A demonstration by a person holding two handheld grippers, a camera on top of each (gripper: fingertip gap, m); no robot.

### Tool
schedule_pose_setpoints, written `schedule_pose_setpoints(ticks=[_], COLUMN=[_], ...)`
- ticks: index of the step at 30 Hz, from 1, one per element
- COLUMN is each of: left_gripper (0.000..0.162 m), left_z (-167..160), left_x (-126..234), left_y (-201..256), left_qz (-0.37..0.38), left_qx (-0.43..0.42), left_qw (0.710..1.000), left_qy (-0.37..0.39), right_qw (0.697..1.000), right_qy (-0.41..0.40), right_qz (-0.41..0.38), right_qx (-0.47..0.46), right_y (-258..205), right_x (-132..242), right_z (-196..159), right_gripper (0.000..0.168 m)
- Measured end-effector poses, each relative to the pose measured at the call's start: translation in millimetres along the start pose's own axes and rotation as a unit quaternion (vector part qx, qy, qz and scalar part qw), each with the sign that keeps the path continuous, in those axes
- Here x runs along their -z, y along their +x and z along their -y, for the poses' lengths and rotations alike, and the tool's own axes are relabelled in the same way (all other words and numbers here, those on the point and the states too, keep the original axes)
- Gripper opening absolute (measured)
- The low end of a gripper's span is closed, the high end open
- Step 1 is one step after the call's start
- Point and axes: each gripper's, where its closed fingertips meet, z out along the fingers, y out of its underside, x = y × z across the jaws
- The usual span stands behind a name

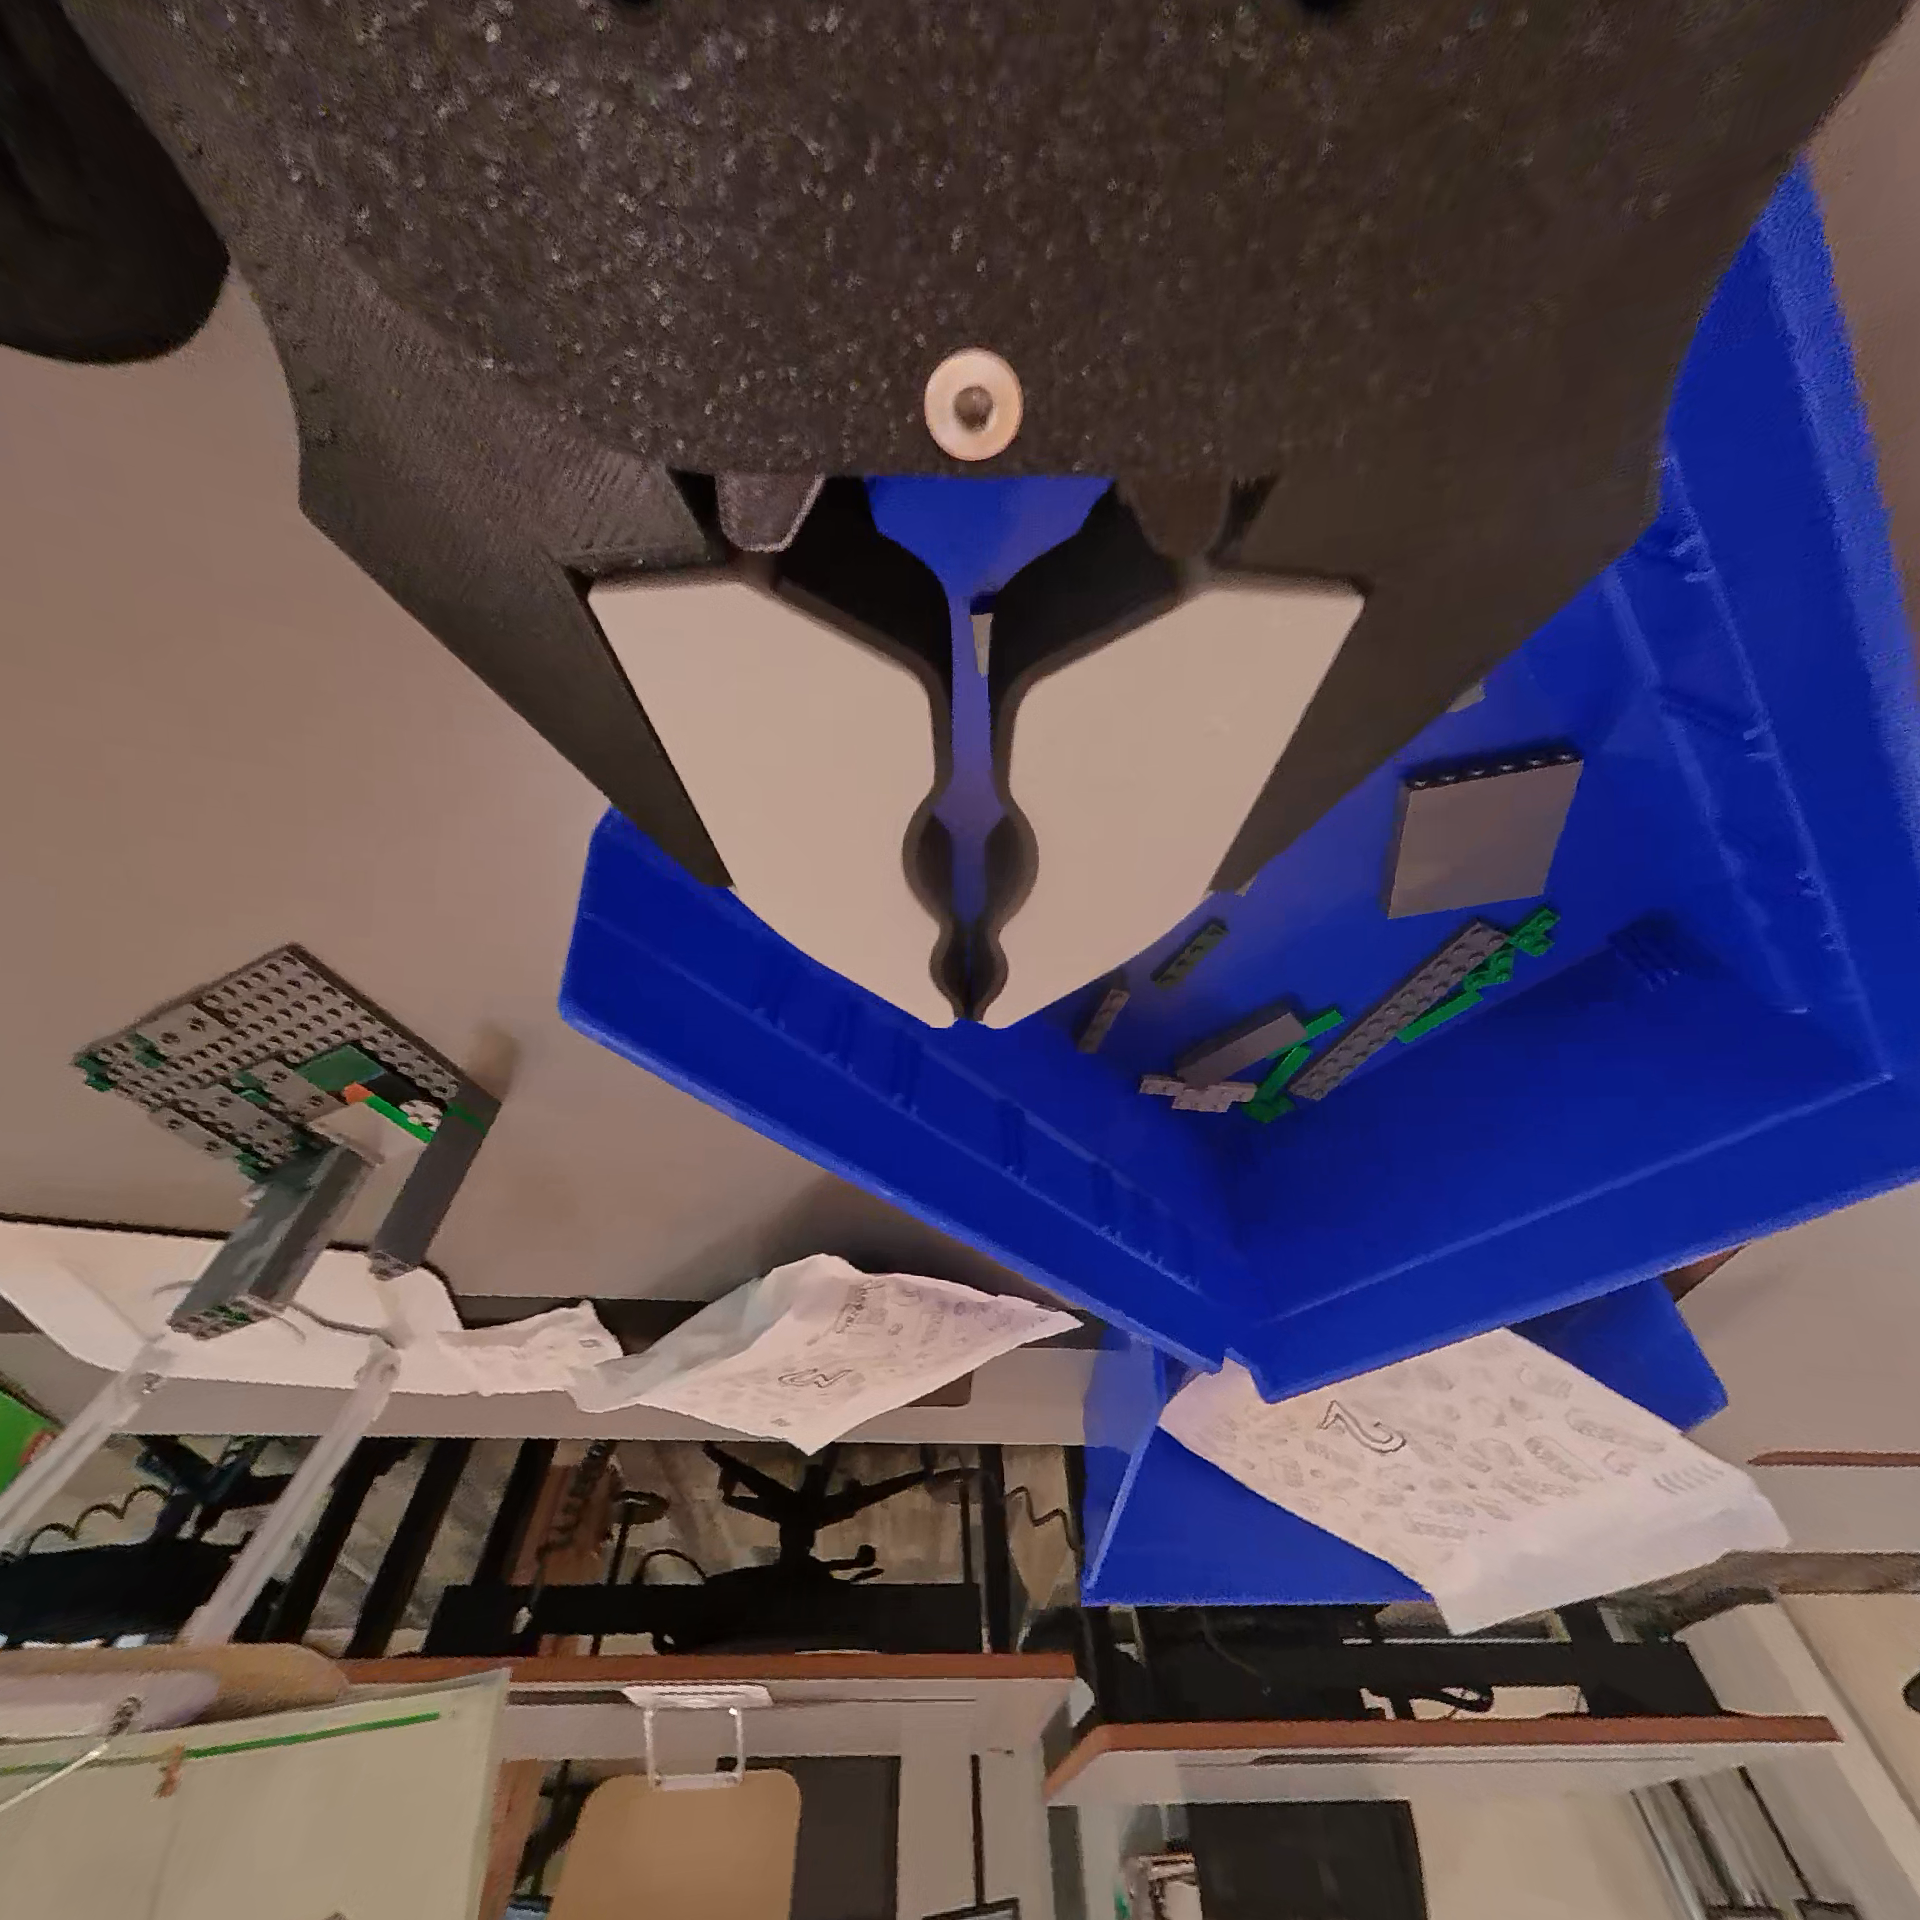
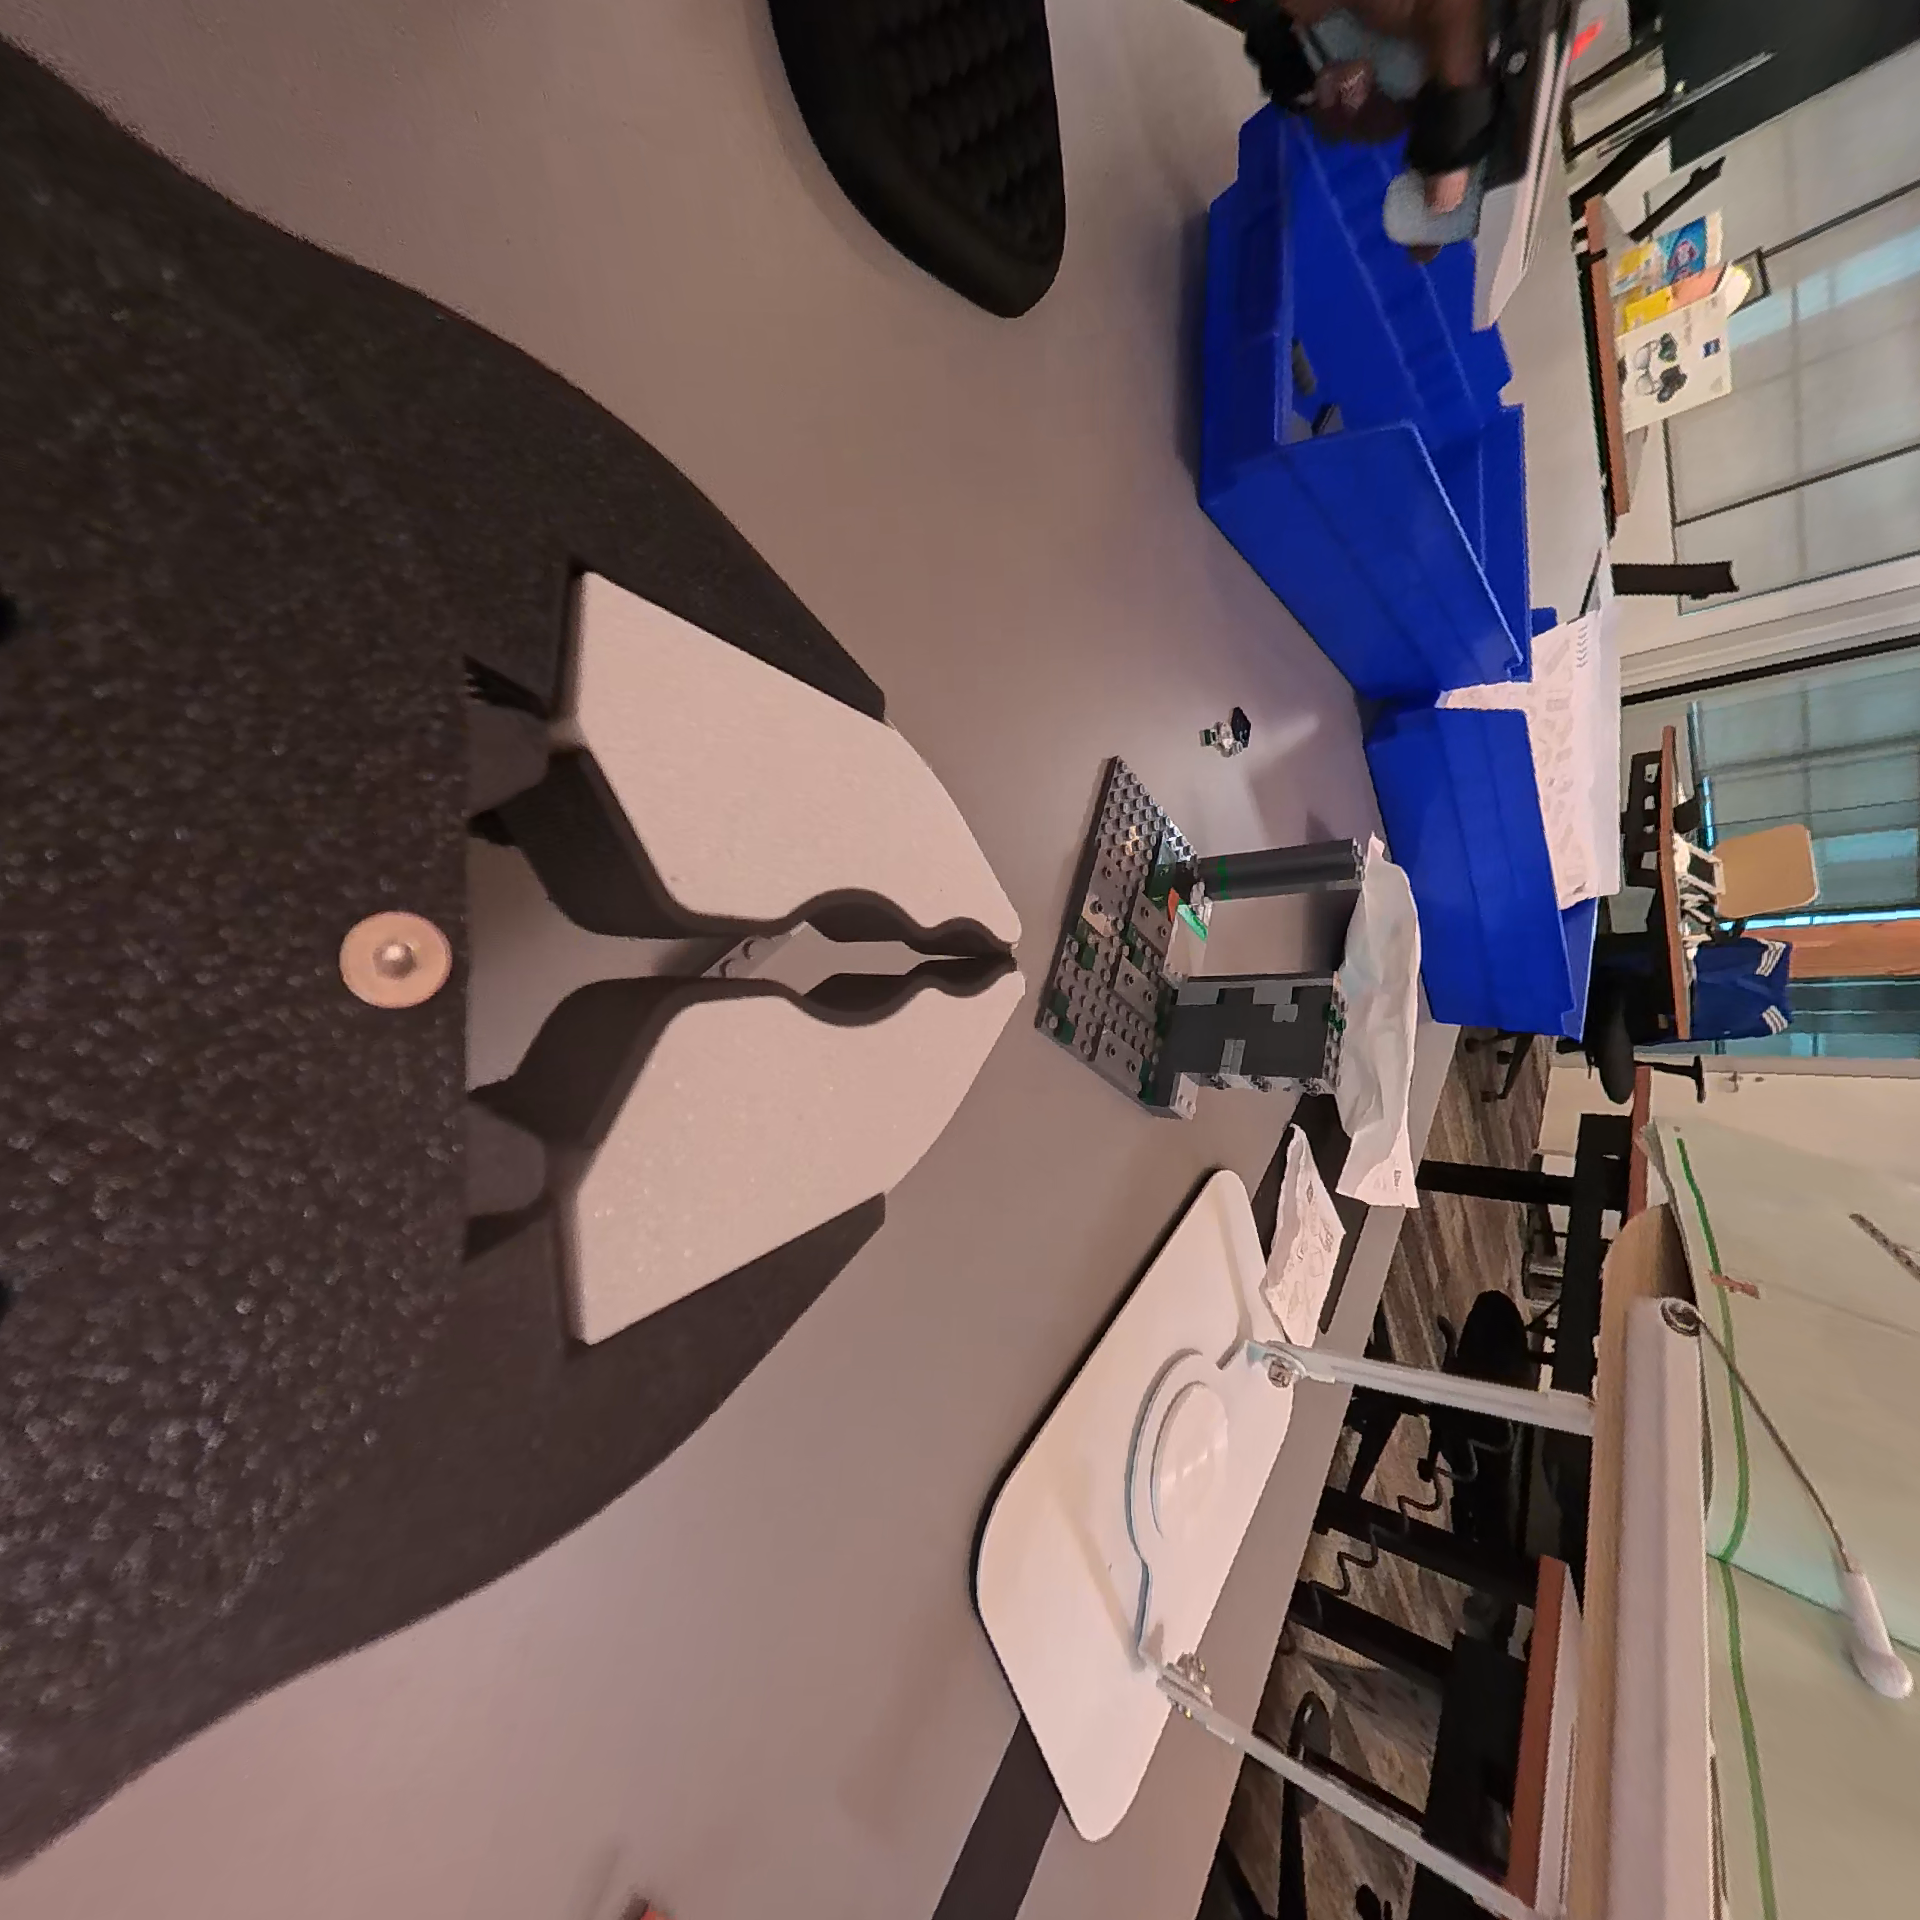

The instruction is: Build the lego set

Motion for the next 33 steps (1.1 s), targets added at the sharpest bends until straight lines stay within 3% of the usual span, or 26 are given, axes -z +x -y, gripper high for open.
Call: schedule_pose_setpoints(ticks=[8,14,16,24,33], left_gripper=[0.0,0.022,0.031,0.031,0.03], left_z=[9.7,11.1,2.7,-31.6,-56.8], left_x=[-32.0,-67.6,-79.2,-103.2,-118.0], left_y=[-16.7,-35.9,-43.0,-66.2,-69.8], left_qz=[0.007,-0.032,-0.049,-0.075,-0.075], left_qx=[-0.003,0.019,0.016,-0.01,-0.022], left_qw=[0.999,0.996,0.993,0.978,0.969], left_qy=[-0.044,-0.08,-0.11,-0.195,-0.234], right_qw=[1.0,0.999,0.999,0.999,0.999], right_qy=[0.0,-0.004,-0.002,0.006,0.008], right_qz=[0.017,0.035,0.036,0.035,0.037], right_qx=[0.007,-0.005,-0.003,-0.011,-0.013], right_y=[-7.6,-11.6,-12.5,-9.2,-8.9], right_x=[-3.5,-7.3,-6.6,-2.4,-0.8], right_z=[-1.4,-5.7,-4.1,-0.9,0.6], right_gripper=[0.0,0.0,0.0,0.0,0.0])
